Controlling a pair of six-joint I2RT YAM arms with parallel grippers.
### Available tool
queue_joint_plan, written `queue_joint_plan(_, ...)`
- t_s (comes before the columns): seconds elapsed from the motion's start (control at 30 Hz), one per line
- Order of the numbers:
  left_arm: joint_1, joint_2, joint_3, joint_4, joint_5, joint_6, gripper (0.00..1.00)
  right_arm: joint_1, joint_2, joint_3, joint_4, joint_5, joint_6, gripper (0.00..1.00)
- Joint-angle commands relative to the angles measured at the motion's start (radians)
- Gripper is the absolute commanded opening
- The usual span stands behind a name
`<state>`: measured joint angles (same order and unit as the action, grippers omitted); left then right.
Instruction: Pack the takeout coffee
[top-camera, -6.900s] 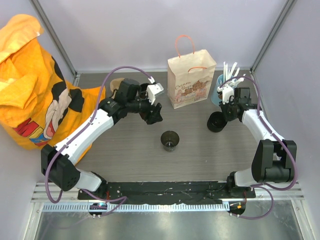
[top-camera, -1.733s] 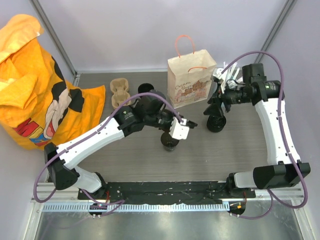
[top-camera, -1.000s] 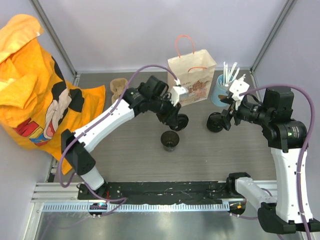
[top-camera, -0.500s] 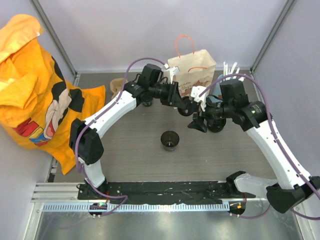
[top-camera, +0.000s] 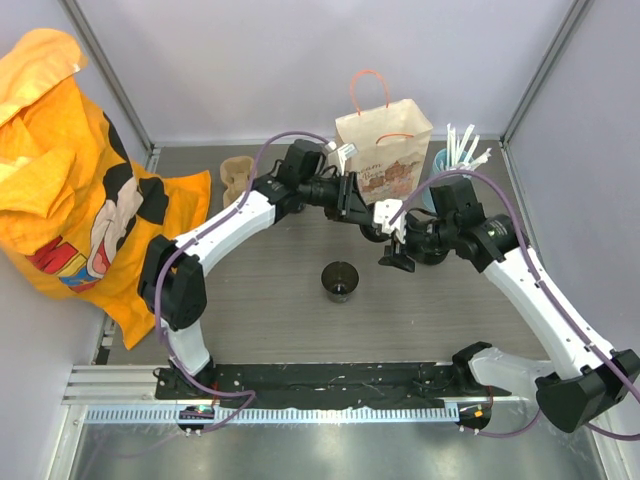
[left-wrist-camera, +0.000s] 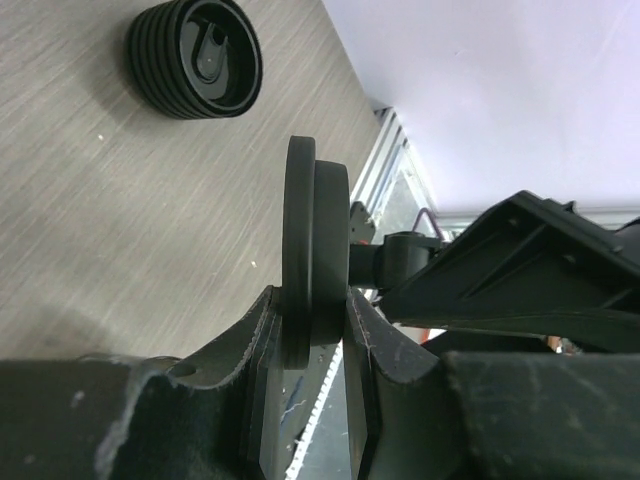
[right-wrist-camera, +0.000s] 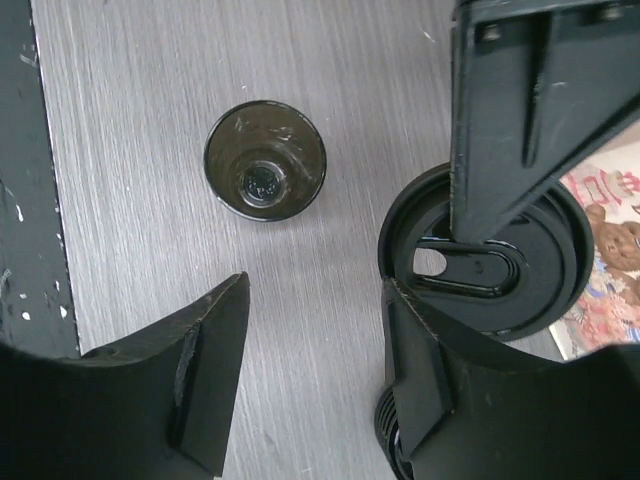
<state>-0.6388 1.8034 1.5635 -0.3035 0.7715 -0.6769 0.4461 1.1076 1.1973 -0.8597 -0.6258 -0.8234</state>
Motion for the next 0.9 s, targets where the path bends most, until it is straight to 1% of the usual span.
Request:
queue_joint_plan(0.0,0.008,-0.093,-0.037,0.107,0.045,-0.075,0.00,0.002,-0.012,0.004,0.054,-0.064,-0.117,0.59)
queue_joint_plan(0.1,0.011,-0.116,-0.066,0.127,0.032,-0.095,0.00,0.003,0.009,0.028,0.027,-0.109,-0.132,0.59)
queue_joint_plan(0.13,0.013,-0.119,-0.071,0.129,0.032,-0.095,0.00,0.003,0.014,0.038,0.027,-0.114,-0.138,0.57)
queue_joint_plan(0.23,0.021,-0.133,-0.092,0.133,0.028,-0.102,0.00,0.003,0.038,0.056,0.031,-0.092,-0.128,0.54)
queue_joint_plan(0.4,0.030,-0.138,-0.112,0.152,0.025,-0.124,0.00,0.005,0.066,0.103,0.030,-0.090,-0.120,0.53)
queue_joint_plan(0.63,0.033,-0.116,-0.108,0.130,0.006,-0.110,0.00,0.005,0.066,0.199,-0.052,-0.137,-0.122,0.53)
queue_joint_plan(0.73,0.033,-0.116,-0.106,0.132,0.006,-0.112,0.00,0.002,0.075,0.194,-0.053,-0.124,-0.129,0.53)
queue_joint_plan(0.87,0.033,-0.114,-0.106,0.135,0.008,-0.118,0.00,0.003,0.090,0.162,-0.015,-0.091,-0.129,0.52)
